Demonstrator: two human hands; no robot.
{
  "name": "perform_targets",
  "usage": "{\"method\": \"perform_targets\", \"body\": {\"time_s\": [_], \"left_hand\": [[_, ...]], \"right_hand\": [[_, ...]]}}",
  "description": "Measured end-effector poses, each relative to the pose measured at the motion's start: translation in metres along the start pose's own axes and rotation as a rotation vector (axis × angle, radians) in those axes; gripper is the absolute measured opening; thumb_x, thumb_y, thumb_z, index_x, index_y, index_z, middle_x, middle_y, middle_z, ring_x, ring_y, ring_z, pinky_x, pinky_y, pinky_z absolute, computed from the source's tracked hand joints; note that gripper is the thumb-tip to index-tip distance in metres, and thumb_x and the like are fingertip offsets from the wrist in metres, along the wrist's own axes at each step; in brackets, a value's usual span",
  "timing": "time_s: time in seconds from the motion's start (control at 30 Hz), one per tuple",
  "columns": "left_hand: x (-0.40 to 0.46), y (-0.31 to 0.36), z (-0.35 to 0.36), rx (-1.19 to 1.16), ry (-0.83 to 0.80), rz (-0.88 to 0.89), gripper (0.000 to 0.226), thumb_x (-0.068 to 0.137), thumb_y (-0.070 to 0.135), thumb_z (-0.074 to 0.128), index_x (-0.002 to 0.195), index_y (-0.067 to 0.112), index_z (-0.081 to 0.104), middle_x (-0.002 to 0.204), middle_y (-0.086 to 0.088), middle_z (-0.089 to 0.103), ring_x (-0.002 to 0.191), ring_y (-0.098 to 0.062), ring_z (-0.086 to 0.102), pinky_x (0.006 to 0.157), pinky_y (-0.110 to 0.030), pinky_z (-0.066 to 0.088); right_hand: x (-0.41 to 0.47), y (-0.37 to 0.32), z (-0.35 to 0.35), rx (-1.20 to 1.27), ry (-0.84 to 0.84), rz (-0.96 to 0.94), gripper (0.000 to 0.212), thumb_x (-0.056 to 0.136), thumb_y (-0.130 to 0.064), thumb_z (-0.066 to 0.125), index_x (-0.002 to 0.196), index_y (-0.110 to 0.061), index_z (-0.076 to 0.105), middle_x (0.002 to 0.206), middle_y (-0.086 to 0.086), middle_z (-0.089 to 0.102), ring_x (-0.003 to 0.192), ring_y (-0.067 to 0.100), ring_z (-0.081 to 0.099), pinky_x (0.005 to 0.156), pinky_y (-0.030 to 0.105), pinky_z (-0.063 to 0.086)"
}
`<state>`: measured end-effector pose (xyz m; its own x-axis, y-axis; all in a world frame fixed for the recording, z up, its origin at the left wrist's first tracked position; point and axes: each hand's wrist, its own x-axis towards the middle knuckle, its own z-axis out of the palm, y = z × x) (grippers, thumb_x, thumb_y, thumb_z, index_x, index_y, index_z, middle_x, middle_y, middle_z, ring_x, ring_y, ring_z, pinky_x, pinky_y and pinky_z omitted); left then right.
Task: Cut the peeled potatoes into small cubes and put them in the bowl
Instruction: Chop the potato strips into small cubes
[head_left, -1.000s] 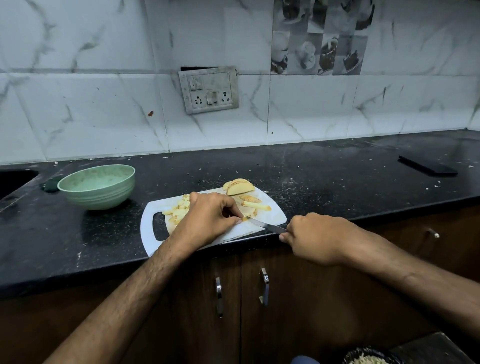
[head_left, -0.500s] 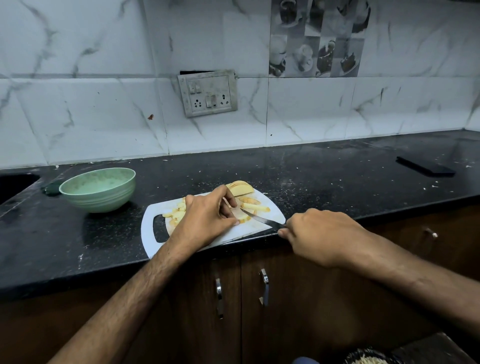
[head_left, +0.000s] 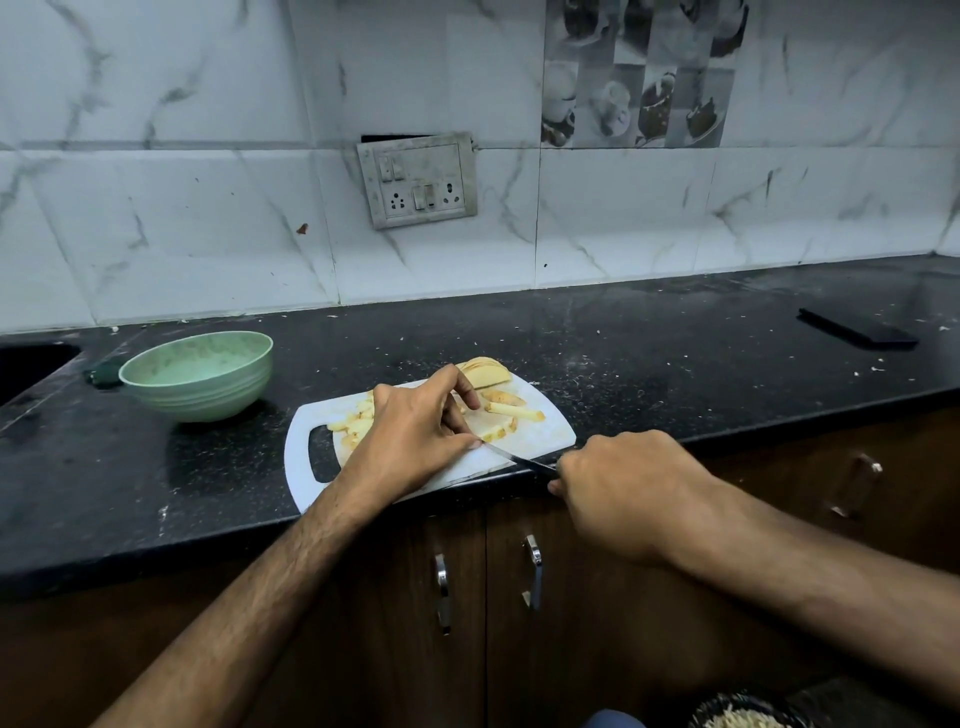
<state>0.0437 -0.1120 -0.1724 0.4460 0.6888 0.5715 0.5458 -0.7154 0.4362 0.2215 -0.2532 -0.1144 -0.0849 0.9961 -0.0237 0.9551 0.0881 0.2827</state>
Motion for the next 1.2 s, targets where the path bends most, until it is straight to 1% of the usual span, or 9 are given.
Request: {"method": "perform_targets", "body": {"time_s": [0.07,0.17,0.27,0.33,0.43,0.57,0.7,0.93,1.2], "left_hand": [[-0.001,-0.001,-0.001,0.018,0.006,0.009,0.038,0.075,0.021,0.086,0.098,0.030,0.057,0.073,0.017,0.071,0.078,0.004,0.065,0.102,-0.044,0.030],[-0.002,-0.002,-0.003,0.044,0.008,0.017,0.040,0.077,0.020,0.085,0.102,0.034,0.057,0.076,0.019,0.069,0.079,0.004,0.064,0.097,-0.041,0.028],[0.001,-0.001,-0.004,0.114,0.022,0.046,0.035,0.081,0.018,0.077,0.103,0.036,0.057,0.080,0.021,0.068,0.085,0.003,0.062,0.085,-0.037,0.025],[0.005,0.000,-0.003,0.184,0.034,0.074,0.029,0.085,0.017,0.070,0.103,0.036,0.058,0.085,0.022,0.066,0.090,0.002,0.059,0.079,-0.035,0.021],[0.014,0.007,0.005,0.268,-0.011,0.108,0.013,0.093,0.027,0.063,0.101,0.036,0.061,0.093,0.022,0.061,0.096,0.000,0.056,0.079,-0.035,0.021],[0.024,0.017,0.023,0.348,-0.091,0.106,0.014,0.097,0.046,0.056,0.105,0.035,0.061,0.096,0.019,0.060,0.101,-0.003,0.054,0.084,-0.038,0.023],[0.029,0.018,0.032,0.454,-0.094,0.178,0.015,0.099,0.044,0.053,0.107,0.035,0.061,0.096,0.014,0.058,0.100,-0.011,0.055,0.086,-0.040,0.026],[0.034,0.013,0.033,0.574,-0.050,0.202,0.012,0.095,0.033,0.055,0.090,0.028,0.065,0.084,0.010,0.055,0.087,-0.018,0.057,0.079,-0.039,0.022],[0.035,-0.011,0.021,0.760,0.036,0.123,0.016,0.091,0.042,0.060,0.085,0.027,0.065,0.090,0.008,0.056,0.090,-0.019,0.051,0.080,-0.042,0.024]], "right_hand": [[-0.002,-0.002,0.000,-0.043,0.024,-0.027,0.032,0.105,-0.036,0.033,0.114,-0.018,0.058,0.118,0.007,0.063,0.107,0.031,0.062,0.080,0.038,0.046],[0.002,0.021,-0.007,0.162,-0.092,0.028,0.036,0.103,-0.048,0.035,0.105,-0.023,0.061,0.114,0.007,0.064,0.107,0.030,0.061,0.079,0.037,0.042],[0.011,0.057,-0.012,0.388,-0.184,0.025,0.038,0.103,-0.047,0.042,0.078,-0.022,0.056,0.082,0.000,0.063,0.081,0.017,0.060,0.068,0.032,0.041],[0.020,0.077,-0.010,0.460,-0.174,0.033,0.041,0.102,-0.047,0.044,0.072,-0.019,0.054,0.066,-0.002,0.060,0.062,0.013,0.055,0.060,0.030,0.039],[0.037,0.091,0.002,0.581,-0.105,0.076,0.044,0.102,-0.047,0.045,0.068,-0.018,0.049,0.057,0.001,0.060,0.051,0.018,0.053,0.057,0.030,0.041],[0.064,0.081,0.025,0.628,0.030,0.141,0.043,0.101,-0.049,0.044,0.071,-0.019,0.052,0.068,-0.002,0.059,0.070,0.020,0.060,0.071,0.035,0.047],[0.087,0.063,0.043,0.661,0.201,0.235,0.041,0.100,-0.052,0.038,0.073,-0.023,0.049,0.086,0.000,0.059,0.094,0.029,0.061,0.076,0.038,0.045],[0.111,0.043,0.054,0.541,0.333,0.302,0.041,0.102,-0.050,0.032,0.107,-0.022,0.062,0.114,0.009,0.065,0.105,0.036,0.061,0.075,0.040,0.039],[0.111,0.043,0.059,0.472,0.349,0.261,0.041,0.103,-0.049,0.030,0.105,-0.021,0.061,0.109,0.009,0.067,0.100,0.035,0.062,0.071,0.039,0.038]]}}
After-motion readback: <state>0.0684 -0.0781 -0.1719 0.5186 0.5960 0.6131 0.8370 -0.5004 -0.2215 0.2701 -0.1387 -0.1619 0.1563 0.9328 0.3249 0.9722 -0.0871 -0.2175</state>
